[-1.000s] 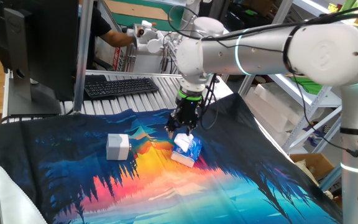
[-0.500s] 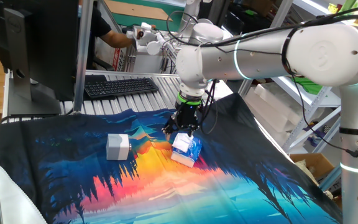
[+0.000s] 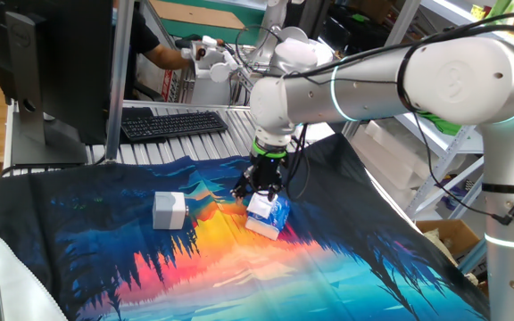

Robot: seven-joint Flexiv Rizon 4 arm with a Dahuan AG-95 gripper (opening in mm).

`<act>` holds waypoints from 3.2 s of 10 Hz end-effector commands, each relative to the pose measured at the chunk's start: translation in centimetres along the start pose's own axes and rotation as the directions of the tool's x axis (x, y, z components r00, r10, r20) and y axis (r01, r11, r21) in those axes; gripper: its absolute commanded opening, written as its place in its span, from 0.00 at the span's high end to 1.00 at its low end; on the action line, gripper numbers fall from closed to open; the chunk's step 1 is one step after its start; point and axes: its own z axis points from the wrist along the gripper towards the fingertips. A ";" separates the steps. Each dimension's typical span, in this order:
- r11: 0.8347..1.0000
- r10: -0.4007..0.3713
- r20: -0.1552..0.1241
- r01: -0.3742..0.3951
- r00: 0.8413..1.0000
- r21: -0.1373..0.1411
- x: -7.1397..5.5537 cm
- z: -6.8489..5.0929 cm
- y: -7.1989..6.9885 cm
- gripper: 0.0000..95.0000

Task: Pull out a napkin

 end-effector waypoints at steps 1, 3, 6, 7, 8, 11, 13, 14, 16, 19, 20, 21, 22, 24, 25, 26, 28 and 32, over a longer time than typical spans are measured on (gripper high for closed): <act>1.000 -0.006 0.006 0.007 1.000 -0.001 0.0 0.5 0.0 0.00; 1.000 -0.012 0.009 0.012 1.000 -0.001 0.0 0.9 -0.1 0.00; 1.000 -0.020 0.009 0.020 1.000 -0.002 0.0 1.1 -0.1 0.20; 1.000 -0.022 0.012 0.022 1.000 -0.002 0.0 1.3 -0.1 0.20; 0.999 -0.047 0.026 0.047 0.999 0.001 0.0 1.4 -0.1 0.40; 0.996 -0.089 0.063 0.089 0.994 0.009 0.0 1.4 -0.1 1.00; 0.996 -0.088 0.064 0.088 0.994 0.008 0.0 1.4 -0.1 1.00; 0.996 -0.088 0.065 0.087 0.994 0.007 0.0 1.4 -0.1 1.00; 0.996 -0.086 0.065 0.086 0.994 0.006 0.0 1.4 -0.1 1.00; 0.996 -0.085 0.065 0.085 0.994 0.005 0.0 1.3 -0.1 1.00; 0.996 -0.085 0.065 0.085 0.994 0.005 0.0 1.3 -0.1 1.00; 0.996 -0.085 0.065 0.085 0.994 0.005 0.0 1.3 -0.1 1.00; 0.996 -0.085 0.065 0.085 0.994 0.004 0.0 1.2 -0.1 1.00; 0.997 -0.078 0.060 0.078 0.995 0.004 -0.1 -0.1 0.0 1.00; 0.997 -0.080 0.056 0.080 0.995 0.007 -0.3 -1.4 0.0 1.00; 0.997 -0.080 0.055 0.080 0.995 0.008 -0.3 -2.8 0.0 1.00; 0.996 -0.088 0.046 0.087 0.995 0.024 -0.3 -5.1 -0.2 1.00; 0.992 -0.110 0.008 0.109 0.994 0.055 -0.6 -10.4 -1.5 1.00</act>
